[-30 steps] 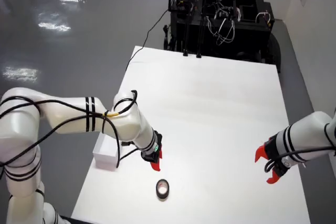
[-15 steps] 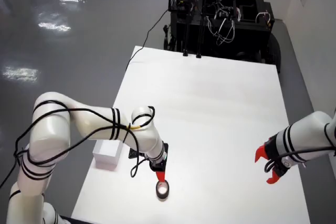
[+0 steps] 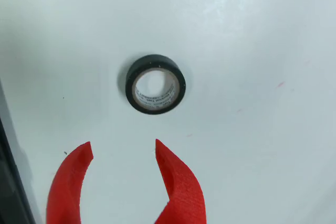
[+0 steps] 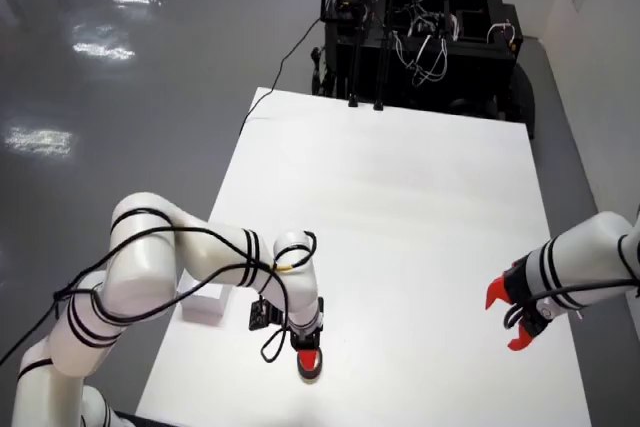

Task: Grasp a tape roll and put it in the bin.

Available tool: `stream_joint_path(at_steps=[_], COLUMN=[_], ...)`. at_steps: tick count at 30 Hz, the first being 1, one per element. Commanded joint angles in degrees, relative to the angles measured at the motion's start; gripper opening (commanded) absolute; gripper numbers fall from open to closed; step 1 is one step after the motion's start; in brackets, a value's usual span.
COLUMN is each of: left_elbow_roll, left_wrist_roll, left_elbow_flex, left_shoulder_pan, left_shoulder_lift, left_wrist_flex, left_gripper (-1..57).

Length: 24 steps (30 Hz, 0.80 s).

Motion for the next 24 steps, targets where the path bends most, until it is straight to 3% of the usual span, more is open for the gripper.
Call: stream_joint_path(at_steps=[1,11,24], left_elbow_roll=[0.5,1.4,3.2], left_wrist_roll=[-4.2,-4.2,-4.2], left_elbow_flex=[0.1,4.3,2.8], left_shoulder_pan=[-0.9,-0.4,-0.4], left_shoulder_lift=[4.5,5.7,8.8], left_wrist_flex=[-0.5,-4.1,-7.3], left_gripper=[25.4,24.4,24.3])
